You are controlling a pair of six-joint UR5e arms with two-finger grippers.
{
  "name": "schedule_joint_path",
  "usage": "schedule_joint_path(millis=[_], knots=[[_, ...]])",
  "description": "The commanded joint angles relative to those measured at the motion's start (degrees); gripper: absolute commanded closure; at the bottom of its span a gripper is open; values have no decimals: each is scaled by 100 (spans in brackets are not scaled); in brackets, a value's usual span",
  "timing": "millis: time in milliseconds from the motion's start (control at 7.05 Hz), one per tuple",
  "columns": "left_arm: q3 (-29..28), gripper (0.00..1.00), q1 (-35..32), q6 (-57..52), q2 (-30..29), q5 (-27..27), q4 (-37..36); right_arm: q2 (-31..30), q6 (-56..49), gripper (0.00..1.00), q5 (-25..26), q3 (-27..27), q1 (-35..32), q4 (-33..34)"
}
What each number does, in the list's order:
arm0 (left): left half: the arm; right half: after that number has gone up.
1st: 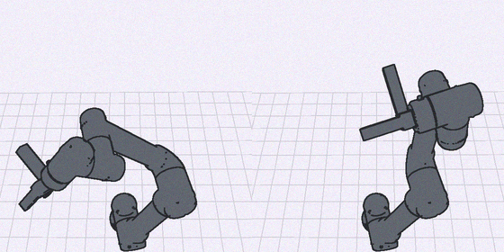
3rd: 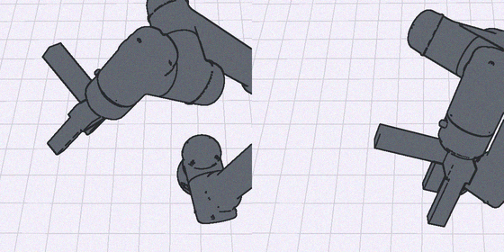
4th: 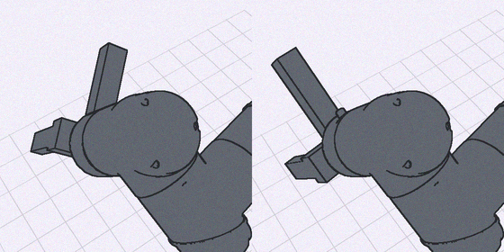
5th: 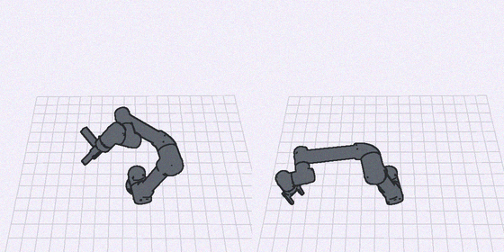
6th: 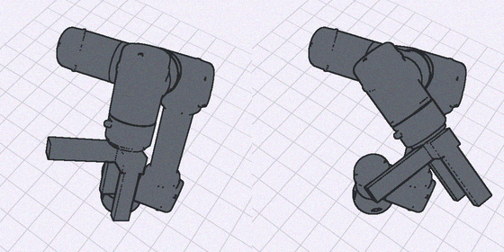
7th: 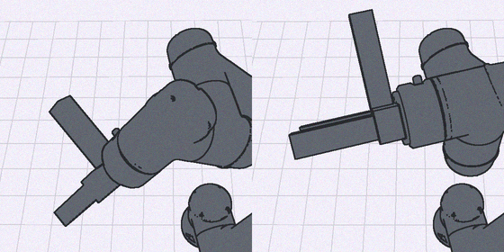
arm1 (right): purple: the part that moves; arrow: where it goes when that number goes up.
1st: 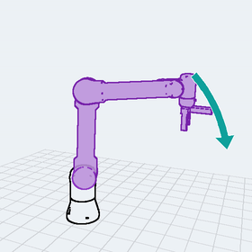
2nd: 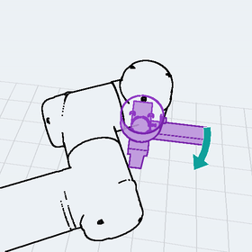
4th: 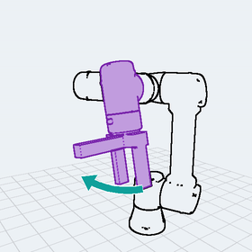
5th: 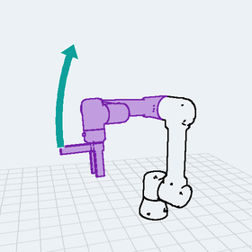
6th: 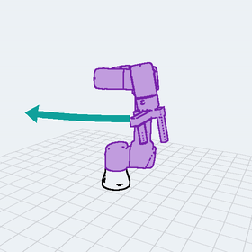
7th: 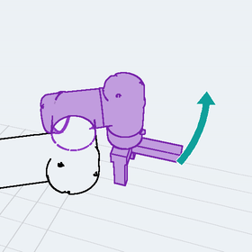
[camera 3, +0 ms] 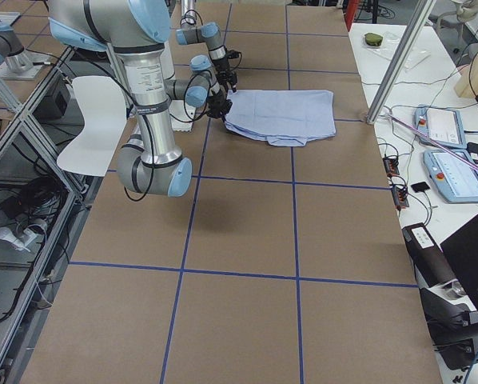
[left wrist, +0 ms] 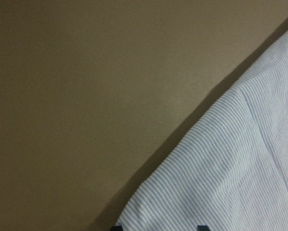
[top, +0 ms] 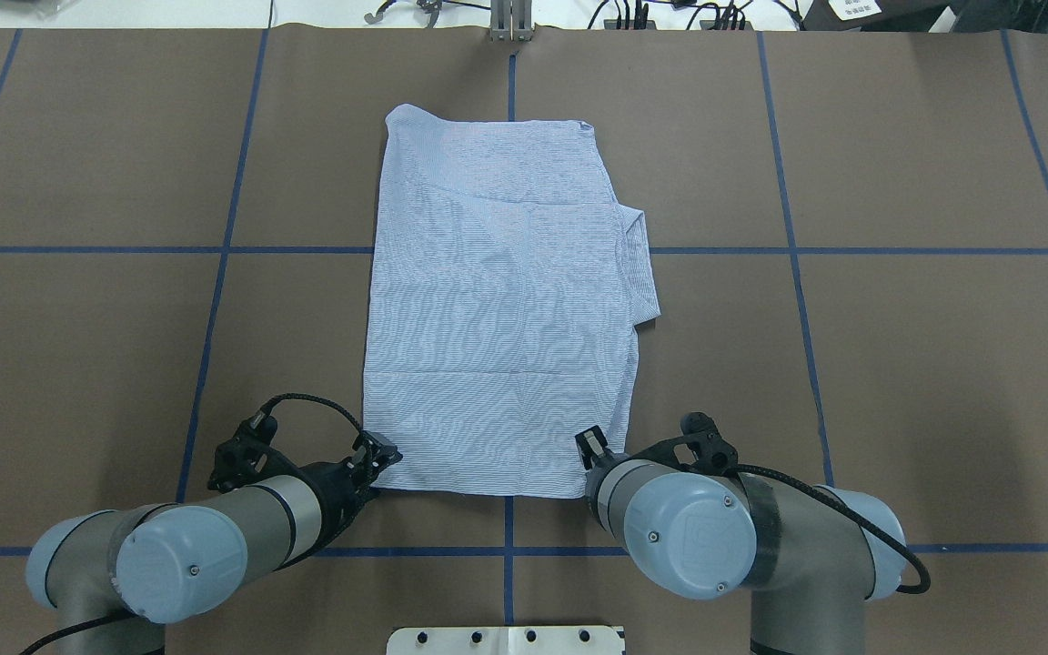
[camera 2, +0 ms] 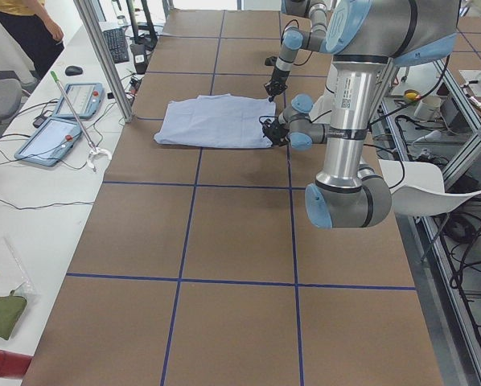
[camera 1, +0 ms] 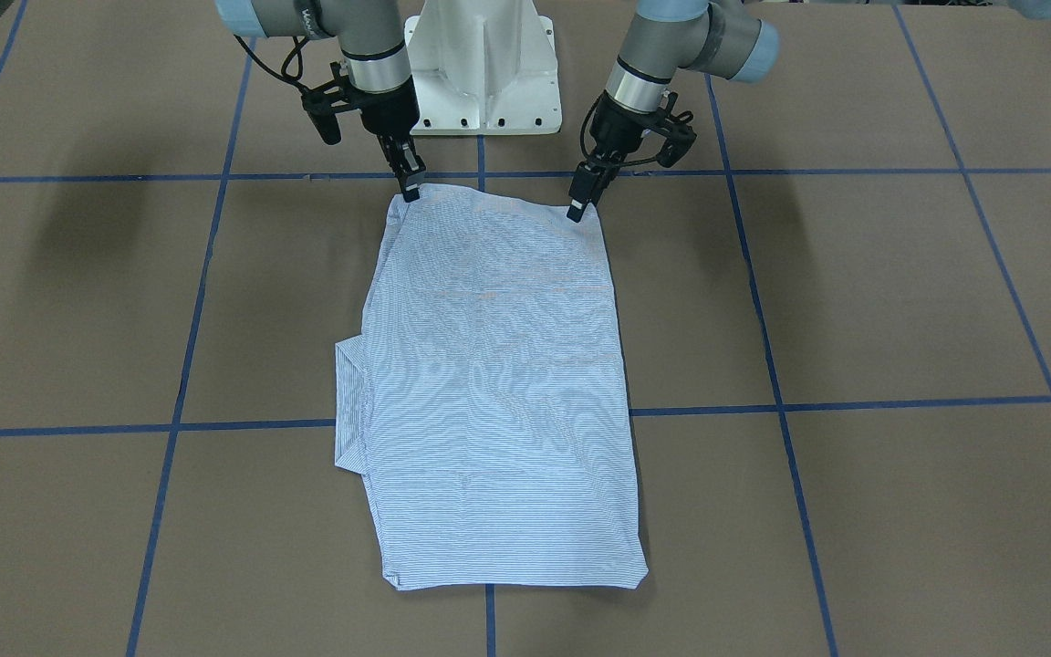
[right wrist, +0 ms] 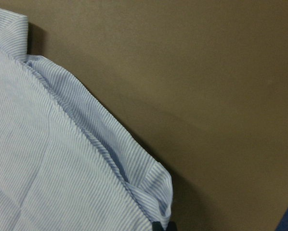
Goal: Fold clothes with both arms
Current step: 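Grasp both near corners of the shirt with the left and right grippers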
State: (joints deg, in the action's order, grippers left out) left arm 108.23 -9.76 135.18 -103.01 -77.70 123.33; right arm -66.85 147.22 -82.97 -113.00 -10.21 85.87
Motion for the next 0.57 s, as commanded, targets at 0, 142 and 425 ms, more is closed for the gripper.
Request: schedule_joint_path(millis=[0, 142, 425], knots=[[6, 78, 0, 0, 53, 0, -19, -4, 0, 100, -9, -3, -7, 0], [14, 93, 0, 0, 79, 0, -19, 5, 0, 100, 0, -3, -7, 0], [215, 100, 9, -17, 114, -26, -124, 5, 0, 100, 0, -38, -7, 0]])
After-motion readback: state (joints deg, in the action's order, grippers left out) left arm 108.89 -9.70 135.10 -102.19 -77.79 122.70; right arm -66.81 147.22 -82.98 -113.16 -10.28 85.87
